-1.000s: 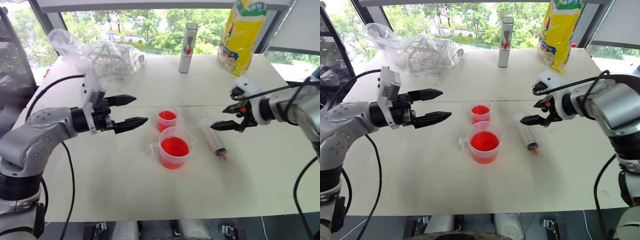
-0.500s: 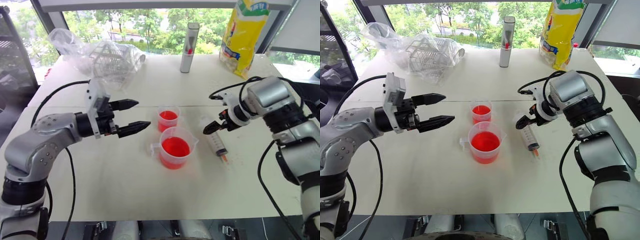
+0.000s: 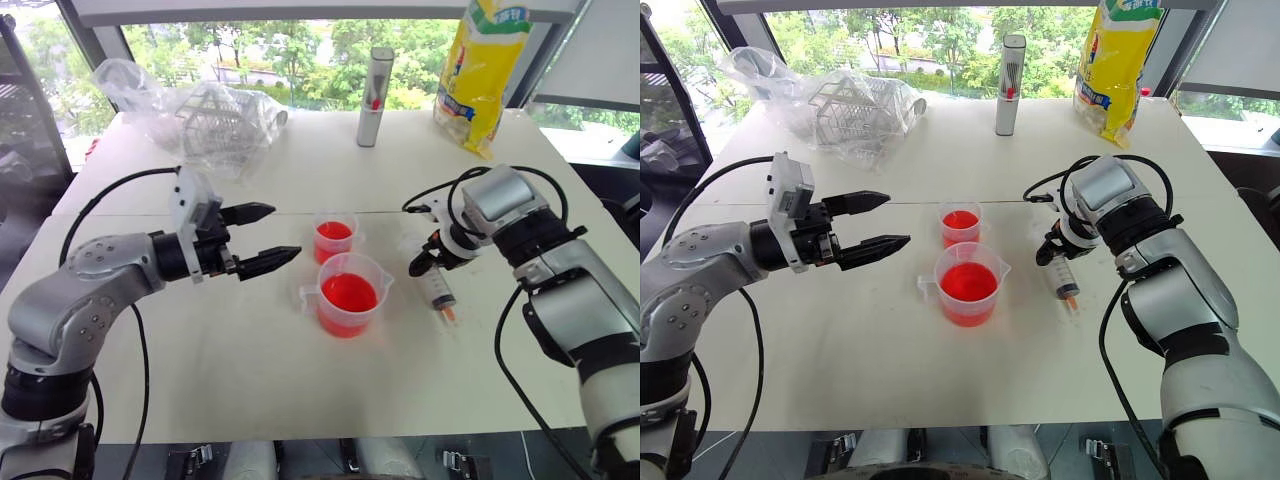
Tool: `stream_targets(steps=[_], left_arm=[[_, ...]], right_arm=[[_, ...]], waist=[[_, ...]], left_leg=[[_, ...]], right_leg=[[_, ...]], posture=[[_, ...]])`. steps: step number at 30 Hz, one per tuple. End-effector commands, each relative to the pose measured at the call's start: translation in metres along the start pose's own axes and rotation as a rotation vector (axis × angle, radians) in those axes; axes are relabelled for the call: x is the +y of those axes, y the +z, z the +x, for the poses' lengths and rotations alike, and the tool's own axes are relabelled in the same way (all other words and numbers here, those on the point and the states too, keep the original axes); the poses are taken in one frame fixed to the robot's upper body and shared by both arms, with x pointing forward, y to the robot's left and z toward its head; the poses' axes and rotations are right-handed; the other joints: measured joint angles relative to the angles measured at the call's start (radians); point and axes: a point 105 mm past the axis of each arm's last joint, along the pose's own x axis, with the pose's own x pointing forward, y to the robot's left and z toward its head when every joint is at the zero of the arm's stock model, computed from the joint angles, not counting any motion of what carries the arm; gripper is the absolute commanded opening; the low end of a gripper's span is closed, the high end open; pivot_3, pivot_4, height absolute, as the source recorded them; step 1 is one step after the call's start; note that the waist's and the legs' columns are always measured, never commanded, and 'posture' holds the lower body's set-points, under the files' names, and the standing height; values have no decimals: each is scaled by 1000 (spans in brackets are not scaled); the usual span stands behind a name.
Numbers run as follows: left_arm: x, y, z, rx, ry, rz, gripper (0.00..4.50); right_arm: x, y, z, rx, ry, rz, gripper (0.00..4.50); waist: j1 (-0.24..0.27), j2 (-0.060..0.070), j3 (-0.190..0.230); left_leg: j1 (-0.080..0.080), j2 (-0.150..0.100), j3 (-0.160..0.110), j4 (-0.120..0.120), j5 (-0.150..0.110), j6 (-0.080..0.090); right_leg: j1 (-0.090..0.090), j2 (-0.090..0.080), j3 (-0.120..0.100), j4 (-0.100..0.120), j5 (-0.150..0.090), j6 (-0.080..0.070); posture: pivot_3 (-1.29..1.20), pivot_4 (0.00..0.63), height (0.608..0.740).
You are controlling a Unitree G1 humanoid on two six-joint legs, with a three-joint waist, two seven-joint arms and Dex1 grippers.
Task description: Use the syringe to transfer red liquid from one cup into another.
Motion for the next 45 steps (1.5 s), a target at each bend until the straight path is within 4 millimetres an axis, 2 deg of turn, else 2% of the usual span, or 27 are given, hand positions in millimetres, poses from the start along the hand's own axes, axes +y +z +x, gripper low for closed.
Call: stream_targets(steps=[1,5,8,11,14,17,19,20,22,24,26,29,32,35,38,45], left_arm=[[-1,11,-3,-30,2,51,4500],[1,14,-2,-32,-5,58,4500],[4,16,-1,-31,-10,67,4500],[9,20,0,-40,-16,74,4500],[12,25,3,-58,-33,80,4500],[15,31,8,-77,-56,87,4500],[17,34,11,-81,-72,96,4500],[18,35,12,-84,-80,102,4500],[20,40,16,-90,-97,115,4500],[22,42,17,-94,-108,122,4500],[23,48,19,-104,-126,134,4500],[24,56,23,-118,-153,147,4500],[23,63,25,-125,-175,157,4500],[23,67,27,-132,-190,158,4500],[17,74,31,-142,-236,154,4500],[6,74,35,-129,-303,150,4500]], right_arm=[[4,0,3,-2,13,-5,1399],[4,0,-1,-21,21,0,1367],[4,4,-19,-95,47,-20,1367],[-1,21,-50,-285,55,-35,1367],[-2,52,-103,-689,33,-183,1367],[10,61,-154,-1022,1,-328,1367],[15,59,-171,-1147,-74,-408,1367],[21,58,-178,-1196,-56,-421,1367],[44,52,-196,-1330,93,-451,1367],[60,45,-208,-1409,198,-482,1367],[83,30,-214,-1452,341,-556,1367],[113,-1,-197,-1419,528,-651,1367],[131,-18,-177,-1394,603,-694,1367],[135,-23,-161,-1376,607,-703,1367],[136,-24,-135,-1349,601,-689,1367],[137,-22,-100,-1340,568,-676,1367]], waist=[[-1,0,0],[0,0,0],[2,0,0],[3,1,1],[4,1,1],[4,2,1],[3,2,1],[1,2,1],[0,2,1],[0,2,1],[2,2,1],[9,0,0],[7,0,0],[2,1,1],[3,0,0],[3,0,0]], left_leg=[[0,0,0,0,0,0],[0,0,0,0,0,0],[0,0,0,0,0,0],[-2,0,0,-1,0,0],[-3,0,0,-1,0,0],[-2,-1,-1,-2,0,0],[-2,0,-1,-2,0,0],[-2,0,-1,-2,0,0],[-1,0,-1,-2,0,0],[-1,0,0,-1,0,0],[0,0,-1,-1,0,0],[-1,1,-1,-1,0,0],[-1,1,-2,-1,0,0],[-1,1,-2,0,0,0],[0,0,-2,1,0,0],[0,0,-2,0,0,0]], right_leg=[[0,0,0,0,0,0],[0,0,0,0,0,0],[0,0,0,0,0,0],[-2,0,0,0,0,0],[-2,0,0,0,0,0],[-2,0,-2,-1,0,0],[-2,1,-2,-1,0,0],[-1,1,-2,-1,0,0],[-1,1,-1,0,0,0],[-1,1,-1,1,0,0],[-1,1,-1,2,0,0],[-1,1,-2,2,0,0],[2,-1,-3,-1,0,0],[2,-1,-2,-1,1,2],[2,1,-3,-1,1,2],[2,1,-3,0,1,2]], posture=[[0,150,740],[0,150,740],[0,150,740],[0,150,740],[0,150,740],[0,150,740],[0,150,740],[0,150,740],[0,150,740],[0,150,740],[0,150,740],[0,150,740],[0,150,740],[0,150,740],[0,150,740],[0,150,740]])
